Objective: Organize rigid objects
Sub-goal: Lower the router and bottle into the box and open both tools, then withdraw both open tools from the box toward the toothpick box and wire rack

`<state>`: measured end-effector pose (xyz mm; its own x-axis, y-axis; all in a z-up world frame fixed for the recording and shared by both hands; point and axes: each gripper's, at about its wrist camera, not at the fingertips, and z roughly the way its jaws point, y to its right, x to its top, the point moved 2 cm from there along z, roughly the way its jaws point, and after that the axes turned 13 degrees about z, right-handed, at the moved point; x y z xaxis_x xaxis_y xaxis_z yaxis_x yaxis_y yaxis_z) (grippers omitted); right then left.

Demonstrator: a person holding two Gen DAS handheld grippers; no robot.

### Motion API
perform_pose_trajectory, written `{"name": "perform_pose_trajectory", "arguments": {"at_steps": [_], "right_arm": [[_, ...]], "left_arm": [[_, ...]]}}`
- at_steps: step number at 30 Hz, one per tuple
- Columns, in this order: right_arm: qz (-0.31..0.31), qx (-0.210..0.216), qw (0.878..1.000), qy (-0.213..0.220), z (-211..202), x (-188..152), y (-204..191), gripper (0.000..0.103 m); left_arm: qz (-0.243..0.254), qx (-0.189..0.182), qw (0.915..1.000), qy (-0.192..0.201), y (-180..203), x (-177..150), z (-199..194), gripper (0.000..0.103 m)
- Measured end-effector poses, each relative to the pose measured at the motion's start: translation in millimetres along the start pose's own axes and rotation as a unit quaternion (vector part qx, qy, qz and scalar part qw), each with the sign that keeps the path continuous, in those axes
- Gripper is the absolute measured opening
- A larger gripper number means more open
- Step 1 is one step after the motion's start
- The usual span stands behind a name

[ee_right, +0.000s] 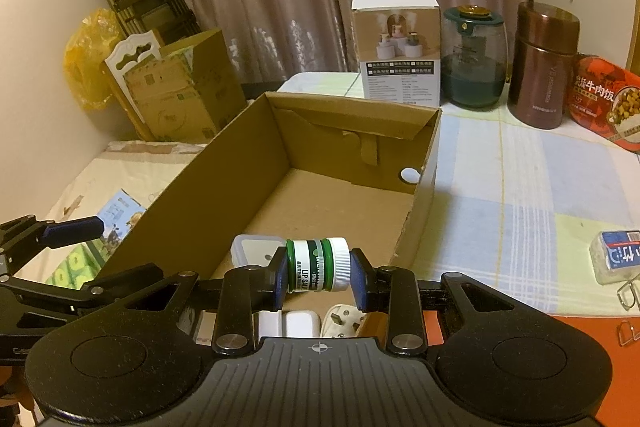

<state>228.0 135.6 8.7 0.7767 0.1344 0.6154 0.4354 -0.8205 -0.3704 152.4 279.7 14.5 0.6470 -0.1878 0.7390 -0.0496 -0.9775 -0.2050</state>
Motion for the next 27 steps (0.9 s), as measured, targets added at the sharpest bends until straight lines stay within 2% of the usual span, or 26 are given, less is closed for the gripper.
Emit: {"name": "perform_pose_trajectory", "arguments": {"at_steps": [14,27], "right_arm": [[0.001,-0.011,1.0,0.025,-6,7,5,0.029],[0.028,-0.006,0.999,0.046,-63,-9,20,0.031]], "left_arm": [[-0.001,0.0,1.0,0.001,0,3,-1,0.086],[-0.011,-0.009,0.9997,0.021,21,15,-38,0.086]]}}
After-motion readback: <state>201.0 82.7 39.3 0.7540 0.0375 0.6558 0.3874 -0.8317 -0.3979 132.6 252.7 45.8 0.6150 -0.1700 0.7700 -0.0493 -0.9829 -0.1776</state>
